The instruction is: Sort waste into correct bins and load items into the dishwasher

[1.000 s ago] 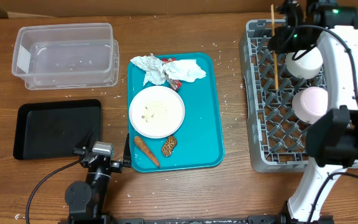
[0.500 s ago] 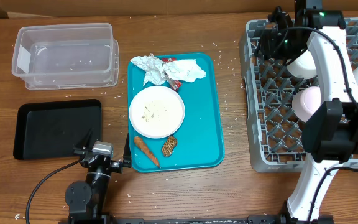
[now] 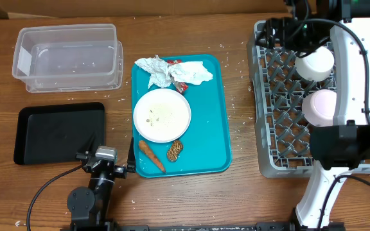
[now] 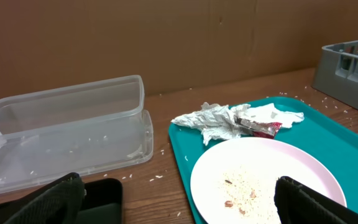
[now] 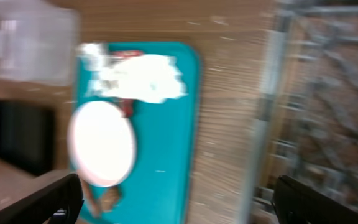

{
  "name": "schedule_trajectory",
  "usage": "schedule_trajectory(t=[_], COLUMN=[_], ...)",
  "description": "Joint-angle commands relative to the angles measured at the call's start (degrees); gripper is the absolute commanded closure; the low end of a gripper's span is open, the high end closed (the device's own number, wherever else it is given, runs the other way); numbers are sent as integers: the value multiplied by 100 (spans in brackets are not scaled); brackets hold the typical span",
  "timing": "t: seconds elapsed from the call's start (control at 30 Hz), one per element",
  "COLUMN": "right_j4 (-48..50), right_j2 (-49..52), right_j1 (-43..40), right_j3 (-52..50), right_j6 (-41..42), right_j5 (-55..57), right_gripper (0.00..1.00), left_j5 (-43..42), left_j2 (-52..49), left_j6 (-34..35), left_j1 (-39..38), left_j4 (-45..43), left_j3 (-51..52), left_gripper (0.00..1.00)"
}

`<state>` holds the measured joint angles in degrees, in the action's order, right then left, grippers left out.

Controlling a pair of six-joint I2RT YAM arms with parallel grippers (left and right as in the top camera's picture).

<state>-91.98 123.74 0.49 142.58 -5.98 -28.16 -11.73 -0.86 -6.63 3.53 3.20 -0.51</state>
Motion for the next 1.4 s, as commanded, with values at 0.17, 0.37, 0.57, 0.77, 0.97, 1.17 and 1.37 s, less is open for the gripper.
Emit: schedule_trajectory(t=[0.17,0.37,0.57,0.77,0.97,1.17,1.37], right_j4=[166,496,597,533,813,850,737], right_j2=[-131,-131,-140,-140,-138,-138,-140], right_j1=[772,1073,905,796,789,785,621], right_j3=[101,103,118,116,116,111,114], right_j6=[37,31,505,496,496,496,667], right_j5=[-1045,-11,306,-466,616,1716,1139], right_gripper=[0,0,0,0,0,0,0], left_j5=[31,31,31,31,37,-1163,-2723], left_j2=[24,24,24,24,24,24,24], left_j6=[-96,-96,-96,-96,-116,313,354], left_j1=[52,52,52,52,52,52,52], left_j4=[2,2,2,2,-9,-116,-1266], left_j3=[24,24,24,24,24,24,24], left_gripper=[0,0,0,0,0,0,0])
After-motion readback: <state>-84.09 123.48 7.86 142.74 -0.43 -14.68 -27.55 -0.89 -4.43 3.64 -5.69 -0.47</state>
